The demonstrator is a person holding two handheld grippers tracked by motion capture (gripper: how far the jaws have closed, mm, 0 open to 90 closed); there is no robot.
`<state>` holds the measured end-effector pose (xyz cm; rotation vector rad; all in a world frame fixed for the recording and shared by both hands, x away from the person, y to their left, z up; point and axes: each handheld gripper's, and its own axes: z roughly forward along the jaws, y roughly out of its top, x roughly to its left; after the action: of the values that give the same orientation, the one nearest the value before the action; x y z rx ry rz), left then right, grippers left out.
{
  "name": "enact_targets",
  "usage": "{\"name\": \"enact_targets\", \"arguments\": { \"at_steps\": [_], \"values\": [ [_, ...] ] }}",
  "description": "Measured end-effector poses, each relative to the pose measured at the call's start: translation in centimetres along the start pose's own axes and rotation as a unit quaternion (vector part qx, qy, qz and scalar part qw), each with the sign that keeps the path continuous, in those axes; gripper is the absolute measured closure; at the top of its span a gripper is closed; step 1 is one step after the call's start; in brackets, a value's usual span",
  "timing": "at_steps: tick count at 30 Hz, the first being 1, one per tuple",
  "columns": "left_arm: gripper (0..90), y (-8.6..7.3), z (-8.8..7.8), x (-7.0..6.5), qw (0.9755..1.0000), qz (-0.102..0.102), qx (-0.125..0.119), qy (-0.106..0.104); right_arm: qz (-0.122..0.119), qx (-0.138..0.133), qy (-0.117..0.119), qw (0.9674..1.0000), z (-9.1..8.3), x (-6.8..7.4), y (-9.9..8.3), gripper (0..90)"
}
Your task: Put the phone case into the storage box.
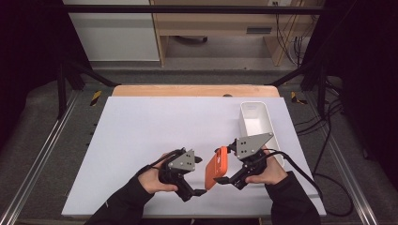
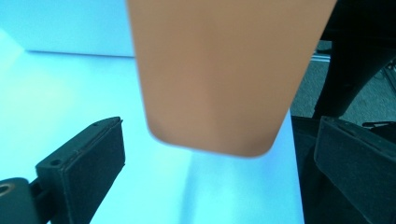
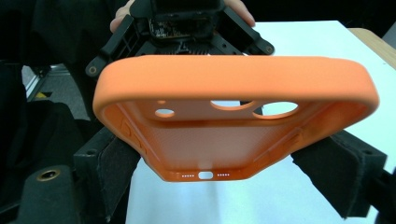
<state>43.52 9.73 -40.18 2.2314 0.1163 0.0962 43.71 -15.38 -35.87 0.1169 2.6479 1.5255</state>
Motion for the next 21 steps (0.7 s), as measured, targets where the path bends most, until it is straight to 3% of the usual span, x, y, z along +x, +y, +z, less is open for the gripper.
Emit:
{"name": "enact_targets", "arguments": {
  "at_steps": [10,14,21],
  "values": [
    [0.3,-2.2,-2.4,0.9,0.9976,-0.044,-0.013,0.051,0.024,-0.003,-0.041,0.9989,-1.3,-0.6,0.2,16.4],
    [0.3,-3.3,-3.4,1.2,0.9948,-0.067,-0.023,0.073,0.034,-0.006,-0.059,0.9977,-2.0,-0.7,0.3,16.4],
    [0.3,-5.0,-5.3,2.0,0.9874,-0.104,-0.04,0.112,0.059,-0.007,-0.09,0.9942,-3.2,-1.2,0.4,16.3]
  ]
}}
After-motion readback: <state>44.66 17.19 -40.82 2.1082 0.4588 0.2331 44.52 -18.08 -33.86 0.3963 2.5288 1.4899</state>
